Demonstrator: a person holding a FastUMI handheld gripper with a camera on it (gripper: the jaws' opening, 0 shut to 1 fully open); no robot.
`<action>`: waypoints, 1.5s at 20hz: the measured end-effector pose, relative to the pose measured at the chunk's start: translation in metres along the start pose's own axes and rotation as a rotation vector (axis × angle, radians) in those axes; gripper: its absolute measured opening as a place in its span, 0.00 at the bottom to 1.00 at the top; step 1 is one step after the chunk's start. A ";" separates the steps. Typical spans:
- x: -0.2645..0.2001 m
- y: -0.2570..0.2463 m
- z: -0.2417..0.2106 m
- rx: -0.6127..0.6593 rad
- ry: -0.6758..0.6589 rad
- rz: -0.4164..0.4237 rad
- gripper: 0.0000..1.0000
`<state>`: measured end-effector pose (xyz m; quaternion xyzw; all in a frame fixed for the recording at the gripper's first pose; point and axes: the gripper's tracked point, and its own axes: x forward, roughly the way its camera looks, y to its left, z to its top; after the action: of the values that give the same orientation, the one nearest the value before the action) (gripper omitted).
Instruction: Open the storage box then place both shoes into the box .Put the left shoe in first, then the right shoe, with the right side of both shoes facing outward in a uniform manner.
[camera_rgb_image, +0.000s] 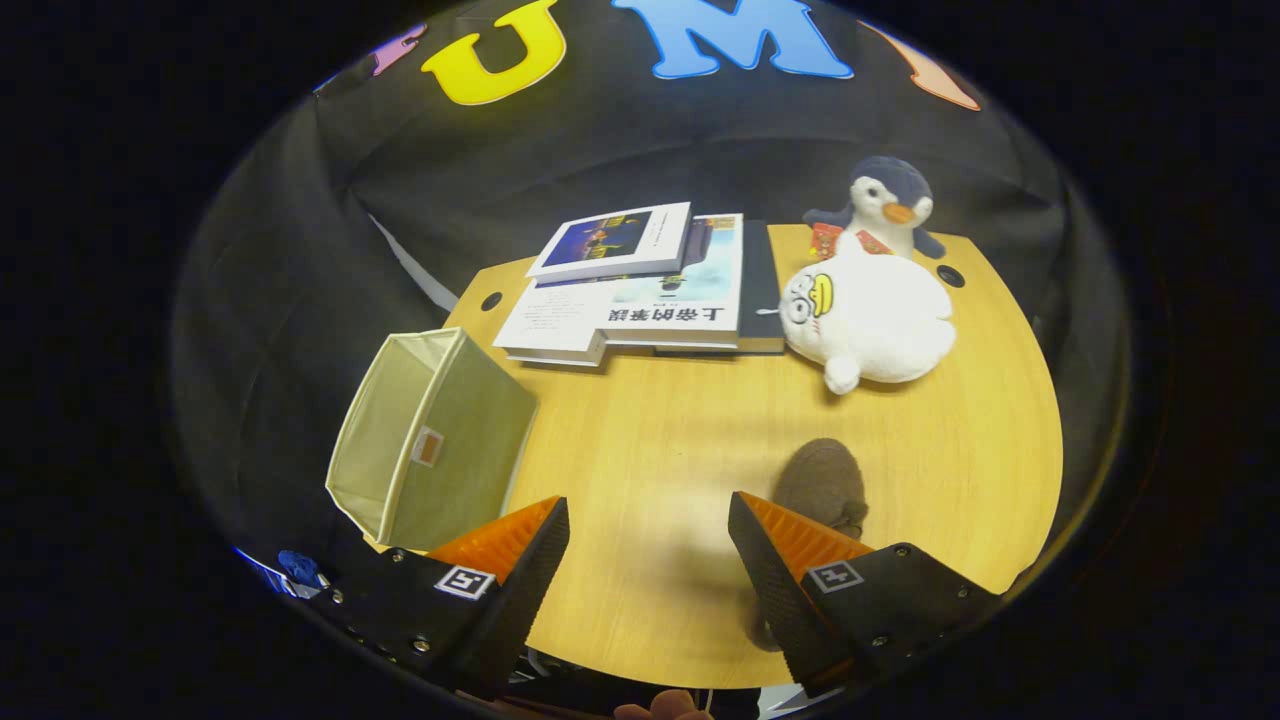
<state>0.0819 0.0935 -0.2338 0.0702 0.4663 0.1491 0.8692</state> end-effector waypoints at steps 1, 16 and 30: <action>0.000 -0.006 -0.001 0.008 -0.007 -0.010 0.98; 0.015 -0.131 -0.092 0.019 0.174 -0.230 0.98; 0.055 -0.158 -0.082 -0.042 0.252 -0.290 0.24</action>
<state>0.0728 -0.0392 -0.3637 -0.0350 0.5735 0.0395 0.8175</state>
